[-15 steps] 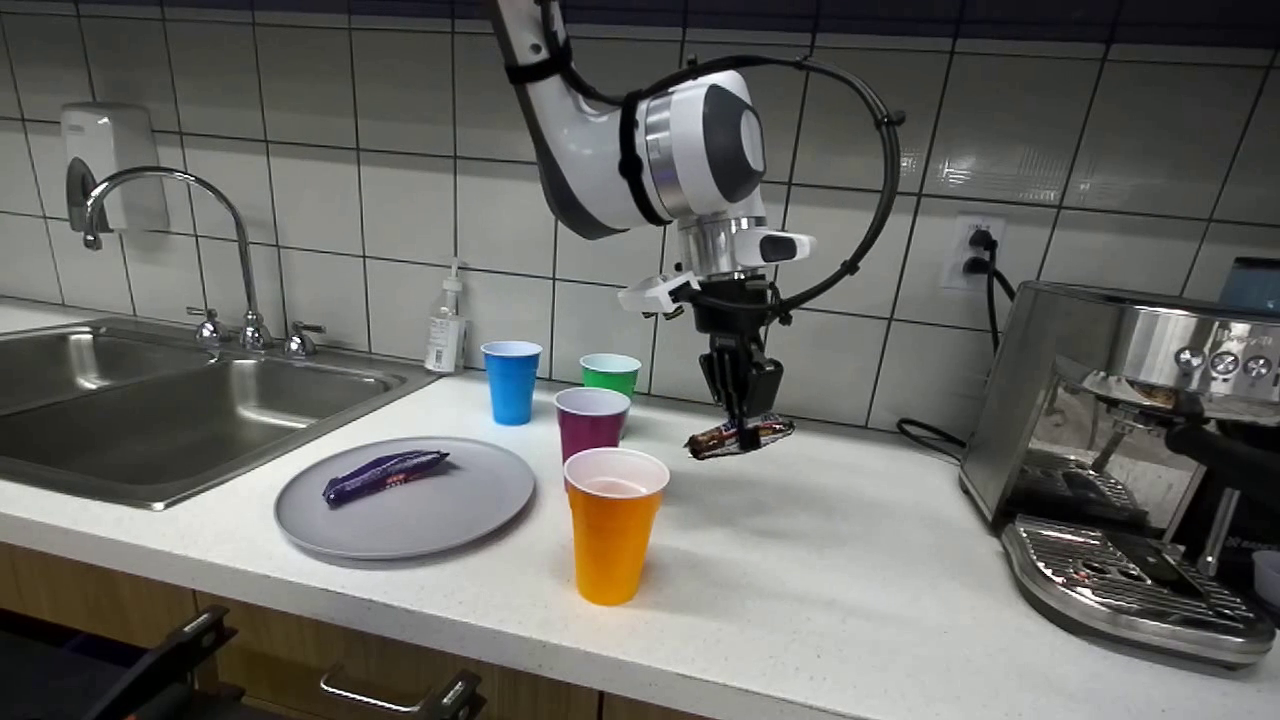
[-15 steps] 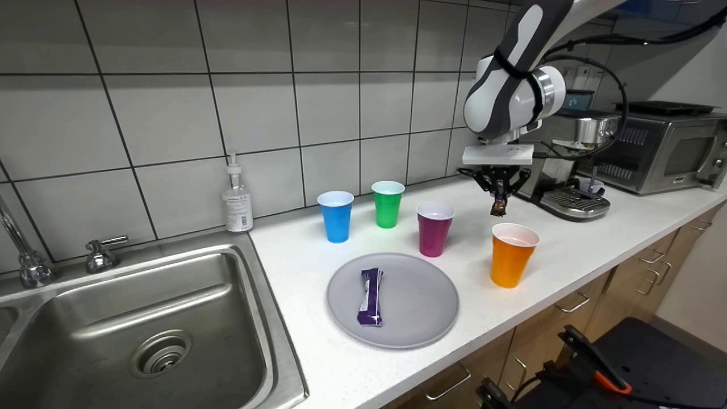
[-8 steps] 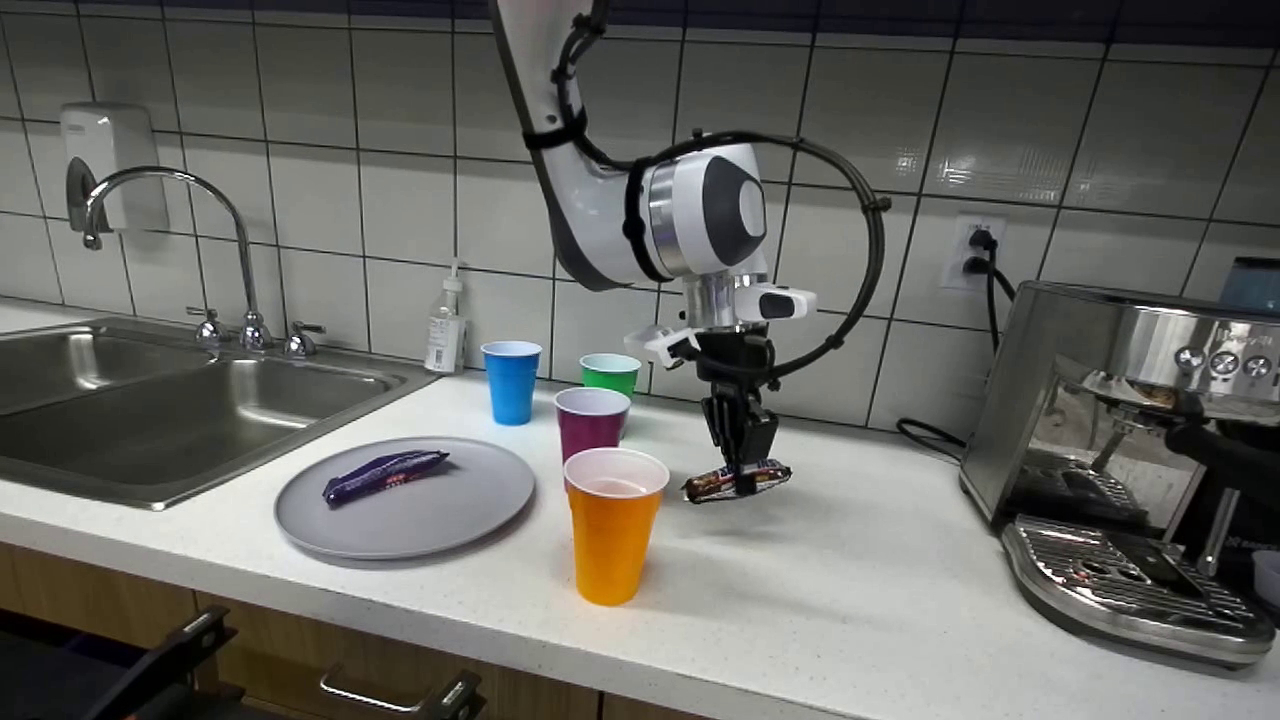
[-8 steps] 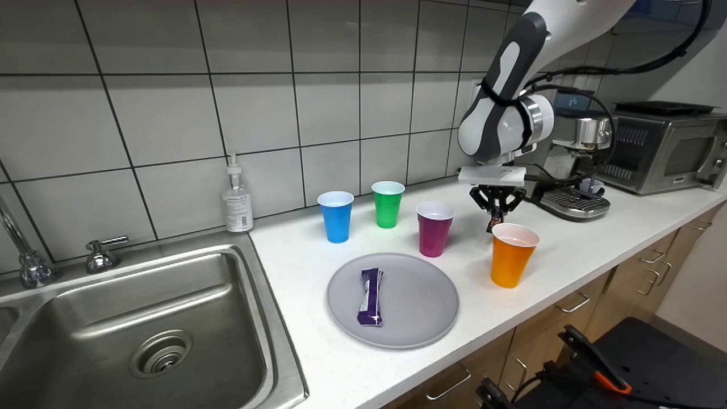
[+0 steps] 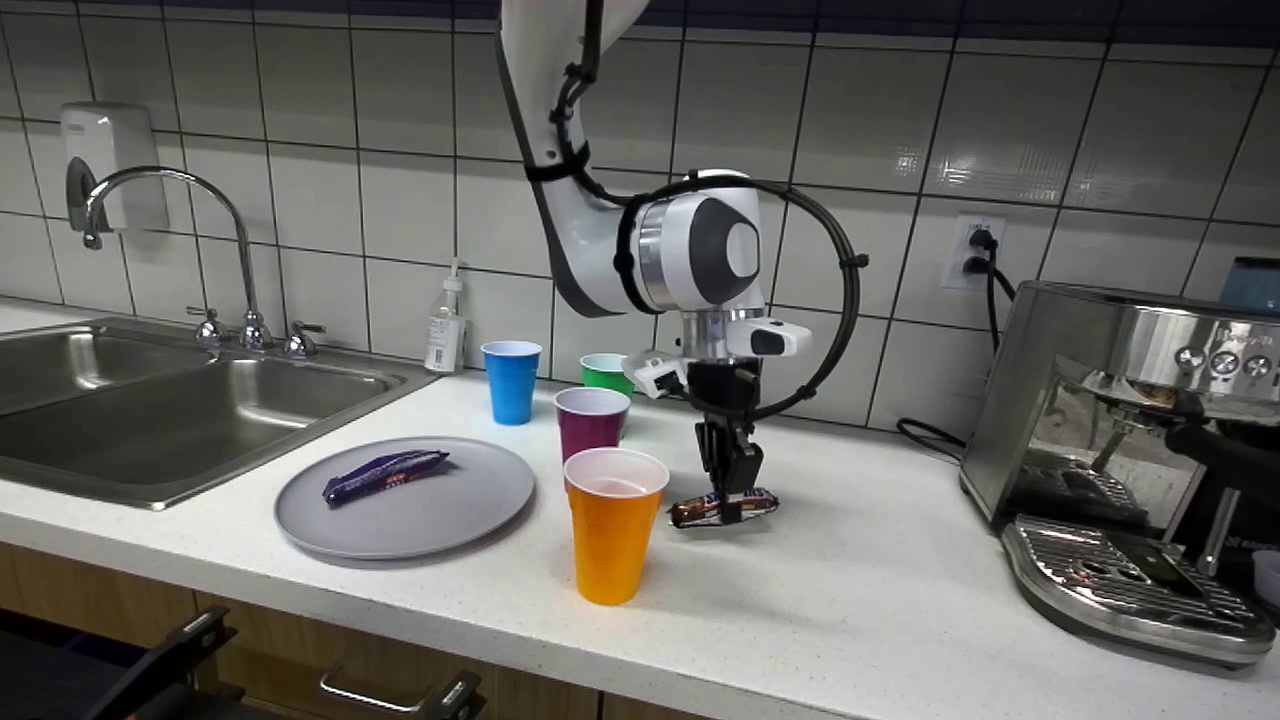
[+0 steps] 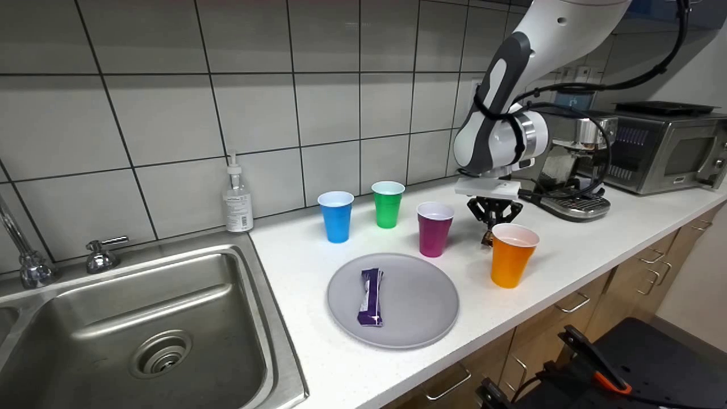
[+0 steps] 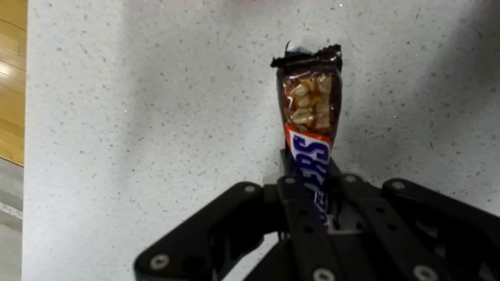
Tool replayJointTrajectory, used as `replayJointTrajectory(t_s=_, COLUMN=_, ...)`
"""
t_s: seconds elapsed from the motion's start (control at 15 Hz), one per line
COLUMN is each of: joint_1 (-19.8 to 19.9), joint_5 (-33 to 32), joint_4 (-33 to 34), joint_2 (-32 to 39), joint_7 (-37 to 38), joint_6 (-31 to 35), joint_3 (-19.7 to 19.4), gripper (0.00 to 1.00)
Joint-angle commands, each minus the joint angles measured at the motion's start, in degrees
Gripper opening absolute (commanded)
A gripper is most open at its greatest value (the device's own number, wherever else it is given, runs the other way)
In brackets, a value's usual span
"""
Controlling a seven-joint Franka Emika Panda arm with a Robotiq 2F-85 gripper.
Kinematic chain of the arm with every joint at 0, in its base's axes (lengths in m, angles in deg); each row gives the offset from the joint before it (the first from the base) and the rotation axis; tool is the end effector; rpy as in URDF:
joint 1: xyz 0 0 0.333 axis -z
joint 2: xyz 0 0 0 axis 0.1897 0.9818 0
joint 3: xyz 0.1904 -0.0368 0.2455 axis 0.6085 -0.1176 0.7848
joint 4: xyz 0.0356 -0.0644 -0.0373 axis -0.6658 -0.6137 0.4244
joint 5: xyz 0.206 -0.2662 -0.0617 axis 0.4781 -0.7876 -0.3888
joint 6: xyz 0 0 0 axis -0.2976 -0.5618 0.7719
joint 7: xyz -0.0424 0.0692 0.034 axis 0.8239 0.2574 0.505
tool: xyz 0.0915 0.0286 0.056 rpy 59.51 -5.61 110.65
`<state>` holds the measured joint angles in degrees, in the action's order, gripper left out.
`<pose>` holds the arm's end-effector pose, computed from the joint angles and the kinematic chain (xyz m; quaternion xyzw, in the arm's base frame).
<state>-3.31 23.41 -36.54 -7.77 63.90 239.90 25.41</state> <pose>0.4917 -0.2295 0.2017 0.8539 -0.5098 0.0052 0.1043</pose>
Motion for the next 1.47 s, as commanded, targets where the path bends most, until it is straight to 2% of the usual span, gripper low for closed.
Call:
replayJointTrajectory(t_s=0.0, joint_1=-0.33, joint_5=2.07, joint_4=0.87, joint_2=0.71, joint_7=-2.17, joint_6=0.35, joint_3=-0.48, gripper=0.04)
replayJointTrajectory(t_s=0.33, joint_1=-0.54, joint_5=2.17, joint_4=0.66, joint_2=1.05, joint_7=-2.08, joint_6=0.25, joint_3=-0.57, gripper=0.04)
replayJointTrajectory(t_s=0.4, joint_1=-0.57, joint_5=2.20, joint_4=0.59, joint_2=1.01, joint_7=-2.17, joint_6=0.08, joint_3=-0.50, gripper=0.41)
replayJointTrajectory(t_s=0.53, joint_1=-1.20, joint_5=1.74, joint_4=0.21, joint_2=0.70, joint_7=-1.71, joint_6=0.02, joint_3=-0.87, gripper=0.49)
replayJointTrajectory(t_s=0.8, joint_1=-2.76, joint_5=0.87, joint_4=-1.75, joint_2=-1.67, joint_7=-0.96, joint_6=0.53, joint_3=-1.74, gripper=0.78)
replayJointTrajectory(t_s=1.0, joint_1=-5.36, joint_5=-0.96, joint_4=-3.29, joint_2=-3.84, joint_7=0.35, joint_6=0.41, joint_3=-3.73, gripper=0.99)
replayJointTrajectory(t_s=1.4, joint_1=-9.26, joint_5=-6.05, joint_4=-8.23, joint_2=-11.88, joint_7=1.05, joint_6=0.52, joint_3=-7.31, gripper=1.00)
